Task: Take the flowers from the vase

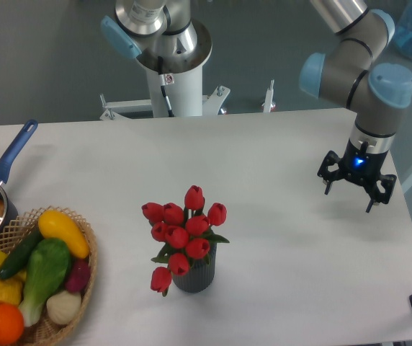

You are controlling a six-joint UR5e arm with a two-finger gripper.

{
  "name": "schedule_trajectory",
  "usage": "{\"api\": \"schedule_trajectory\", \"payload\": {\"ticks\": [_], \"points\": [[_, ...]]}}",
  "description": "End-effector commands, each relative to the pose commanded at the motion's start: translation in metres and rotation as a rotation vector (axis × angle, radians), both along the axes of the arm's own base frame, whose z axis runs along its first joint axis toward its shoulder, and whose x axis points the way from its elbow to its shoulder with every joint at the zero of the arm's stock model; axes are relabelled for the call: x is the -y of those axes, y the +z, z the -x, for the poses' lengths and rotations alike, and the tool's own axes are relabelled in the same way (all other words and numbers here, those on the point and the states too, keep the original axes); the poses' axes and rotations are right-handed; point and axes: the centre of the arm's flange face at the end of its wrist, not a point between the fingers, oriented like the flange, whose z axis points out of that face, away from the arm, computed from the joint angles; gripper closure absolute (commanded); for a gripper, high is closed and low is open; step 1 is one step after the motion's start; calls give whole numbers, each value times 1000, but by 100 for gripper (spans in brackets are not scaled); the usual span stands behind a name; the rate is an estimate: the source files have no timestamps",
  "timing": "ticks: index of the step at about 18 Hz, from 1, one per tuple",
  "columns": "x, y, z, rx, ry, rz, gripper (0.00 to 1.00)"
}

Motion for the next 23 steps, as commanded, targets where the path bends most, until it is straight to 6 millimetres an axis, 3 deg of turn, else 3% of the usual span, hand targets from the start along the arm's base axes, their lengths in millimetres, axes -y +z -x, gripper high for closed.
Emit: {"api": "schedule_trajectory", "payload": {"ticks": [4, 8, 10, 12, 14, 17, 21, 23], "points": [[1, 8, 4, -15, 7, -6, 0], [0, 2, 1, 0, -4, -61, 0], [-4, -2, -13, 22, -19, -110, 0], [-10, 16, -43, 15, -39, -117, 0], [-34, 26, -82, 17, -87, -118, 0], [-36, 36, -114, 20, -111, -134, 0], [-37, 24, -141, 113, -137, -287, 0], [-40, 31, -148, 141, -166, -422, 0]]}}
